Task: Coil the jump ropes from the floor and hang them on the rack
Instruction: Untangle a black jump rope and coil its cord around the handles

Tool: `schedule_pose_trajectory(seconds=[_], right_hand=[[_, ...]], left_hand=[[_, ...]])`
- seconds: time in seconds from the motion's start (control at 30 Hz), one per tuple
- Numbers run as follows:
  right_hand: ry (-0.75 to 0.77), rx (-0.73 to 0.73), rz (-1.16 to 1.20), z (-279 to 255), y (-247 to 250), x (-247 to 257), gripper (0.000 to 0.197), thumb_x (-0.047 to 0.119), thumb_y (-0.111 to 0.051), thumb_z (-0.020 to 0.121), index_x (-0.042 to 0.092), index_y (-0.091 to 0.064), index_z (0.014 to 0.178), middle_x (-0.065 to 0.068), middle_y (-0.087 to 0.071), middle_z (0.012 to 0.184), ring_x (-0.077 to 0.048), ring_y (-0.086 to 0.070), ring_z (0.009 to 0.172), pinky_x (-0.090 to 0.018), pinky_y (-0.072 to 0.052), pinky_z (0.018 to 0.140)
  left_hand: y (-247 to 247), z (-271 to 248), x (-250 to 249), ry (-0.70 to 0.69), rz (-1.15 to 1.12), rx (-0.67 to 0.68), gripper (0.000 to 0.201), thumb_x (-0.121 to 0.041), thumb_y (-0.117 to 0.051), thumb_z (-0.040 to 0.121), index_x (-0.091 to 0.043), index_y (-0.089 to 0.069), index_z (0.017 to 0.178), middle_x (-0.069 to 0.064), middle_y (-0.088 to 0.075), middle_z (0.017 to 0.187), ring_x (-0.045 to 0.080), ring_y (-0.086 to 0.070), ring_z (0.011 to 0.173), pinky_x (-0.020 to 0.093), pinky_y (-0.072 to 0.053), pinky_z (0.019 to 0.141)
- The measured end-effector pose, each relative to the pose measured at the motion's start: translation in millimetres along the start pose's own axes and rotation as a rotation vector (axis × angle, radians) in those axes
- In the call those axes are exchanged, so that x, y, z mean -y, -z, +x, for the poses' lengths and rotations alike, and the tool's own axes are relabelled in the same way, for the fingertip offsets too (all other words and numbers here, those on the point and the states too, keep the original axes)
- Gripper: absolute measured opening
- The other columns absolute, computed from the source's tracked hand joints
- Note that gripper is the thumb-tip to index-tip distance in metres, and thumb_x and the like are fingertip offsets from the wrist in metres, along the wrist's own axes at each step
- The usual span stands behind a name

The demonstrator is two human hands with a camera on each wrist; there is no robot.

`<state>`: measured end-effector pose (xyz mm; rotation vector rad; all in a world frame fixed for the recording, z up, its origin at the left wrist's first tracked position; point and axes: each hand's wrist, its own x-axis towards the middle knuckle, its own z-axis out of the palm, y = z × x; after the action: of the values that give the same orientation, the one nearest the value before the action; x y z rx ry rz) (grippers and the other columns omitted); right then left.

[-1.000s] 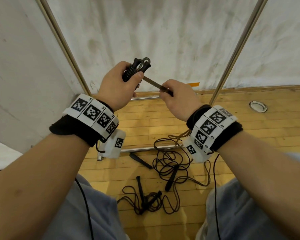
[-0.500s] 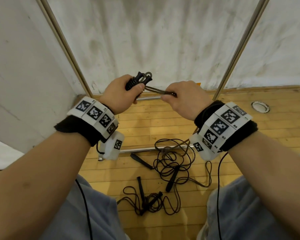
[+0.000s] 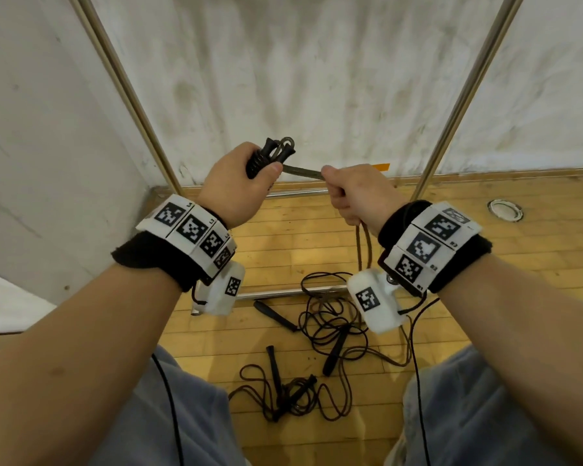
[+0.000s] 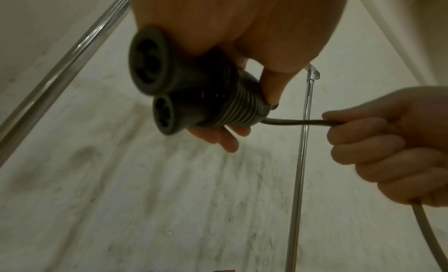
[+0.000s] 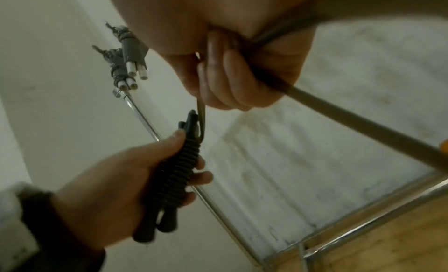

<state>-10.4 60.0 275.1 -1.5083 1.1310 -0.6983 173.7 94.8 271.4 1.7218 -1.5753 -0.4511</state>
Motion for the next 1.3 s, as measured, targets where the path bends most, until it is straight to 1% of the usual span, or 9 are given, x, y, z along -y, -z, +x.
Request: schedule_pose_trajectory(seconds=[0.1, 0.23, 0.33, 0.67, 0.77, 0.9, 1.0, 1.13, 1.3], right_hand=[[-0.076, -0.048, 0.122, 2, 2, 6, 0.045, 0.024, -0.045, 0.095, 0.018, -0.036, 0.051, 0.008, -0.029, 0.042, -0.01, -0.022, 0.036, -0.023, -0.02, 0.039], [0.181, 0.043, -0.612, -6, -8, 4, 0.04, 0.033, -0.044, 0.096, 0.016, -0.05, 0.06, 0.008, -0.042, 0.045, -0.006, -0.037, 0.04, -0.015, -0.03, 0.04], [0.316, 0.066, -0.838, -12, -9, 4, 0.031, 0.033, -0.048, 0.094, 0.013, -0.057, 0.073, 0.005, -0.046, 0.058, -0.008, -0.042, 0.051, -0.022, -0.026, 0.047], [0.391, -0.134, -0.775, -8, 3, 2, 0.033, 0.035, -0.041, 0.097, 0.012, -0.059, 0.082, 0.007, -0.049, 0.064, -0.007, -0.045, 0.059, -0.019, -0.031, 0.053], [0.386, -0.137, -0.762, -5, 4, -2, 0.037, 0.035, -0.04, 0.098, 0.008, -0.06, 0.082, 0.001, -0.054, 0.069, -0.012, -0.047, 0.063, -0.027, -0.031, 0.057], [0.37, -0.158, -0.719, -2, 5, -3, 0.042, 0.036, -0.041, 0.098, 0.003, -0.063, 0.085, -0.006, -0.057, 0.074, -0.017, -0.049, 0.066, -0.029, -0.031, 0.059], [0.365, -0.171, -0.676, 0, 5, -2, 0.043, 0.037, -0.043, 0.097, 0.002, -0.064, 0.083, 0.0, -0.05, 0.062, -0.011, -0.043, 0.057, -0.024, -0.031, 0.053], [0.338, -0.183, -0.6, 6, 8, -5, 0.05, 0.038, -0.046, 0.095, -0.007, -0.063, 0.082, 0.001, -0.036, 0.053, -0.012, -0.033, 0.048, -0.022, -0.028, 0.048], [0.228, -0.141, -0.394, 16, 17, -12, 0.045, 0.044, -0.051, 0.092, 0.004, -0.068, 0.079, 0.003, -0.033, 0.05, -0.005, -0.031, 0.039, -0.018, -0.028, 0.045]], left_hand=[[-2, 2, 6, -0.017, -0.043, -0.008, 0.019, -0.036, -0.053, 0.094, -0.019, -0.053, 0.104, -0.002, -0.067, 0.085, 0.007, -0.067, 0.071, 0.031, -0.052, 0.068], [-9, 6, 16, -0.026, 0.255, -0.048, 0.027, -0.043, -0.052, 0.092, -0.022, -0.05, 0.108, -0.006, -0.057, 0.083, 0.02, -0.058, 0.074, 0.031, -0.041, 0.062], [-16, 7, 23, -0.026, 0.463, 0.02, 0.034, -0.044, -0.05, 0.093, -0.024, -0.047, 0.12, -0.007, -0.051, 0.085, 0.019, -0.052, 0.071, 0.03, -0.04, 0.06], [-47, -12, 6, -0.184, 0.601, 0.339, 0.028, -0.044, -0.05, 0.09, -0.031, -0.049, 0.115, -0.012, -0.057, 0.085, 0.015, -0.051, 0.071, 0.026, -0.032, 0.054], [-49, -18, -2, -0.226, 0.566, 0.394, 0.031, -0.046, -0.049, 0.086, -0.037, -0.05, 0.116, -0.015, -0.053, 0.075, 0.014, -0.053, 0.068, 0.026, -0.038, 0.053], [-47, -24, -9, -0.291, 0.495, 0.425, 0.051, -0.076, -0.04, 0.071, -0.04, -0.056, 0.105, -0.016, -0.057, 0.071, 0.01, -0.058, 0.068, 0.025, -0.044, 0.055], [-46, -27, -13, -0.24, 0.415, 0.37, 0.058, -0.092, -0.032, 0.056, -0.043, -0.055, 0.077, -0.019, -0.056, 0.064, 0.001, -0.054, 0.063, 0.023, -0.041, 0.054], [-46, -30, -14, -0.216, 0.31, 0.304, 0.039, -0.082, -0.045, 0.065, -0.043, -0.044, 0.058, -0.016, -0.053, 0.054, 0.002, -0.053, 0.055, 0.023, -0.034, 0.048], [-40, -32, -15, -0.237, 0.085, 0.226, 0.021, -0.052, -0.066, 0.079, -0.038, -0.052, 0.072, -0.014, -0.055, 0.06, 0.002, -0.054, 0.057, 0.021, -0.038, 0.053]])
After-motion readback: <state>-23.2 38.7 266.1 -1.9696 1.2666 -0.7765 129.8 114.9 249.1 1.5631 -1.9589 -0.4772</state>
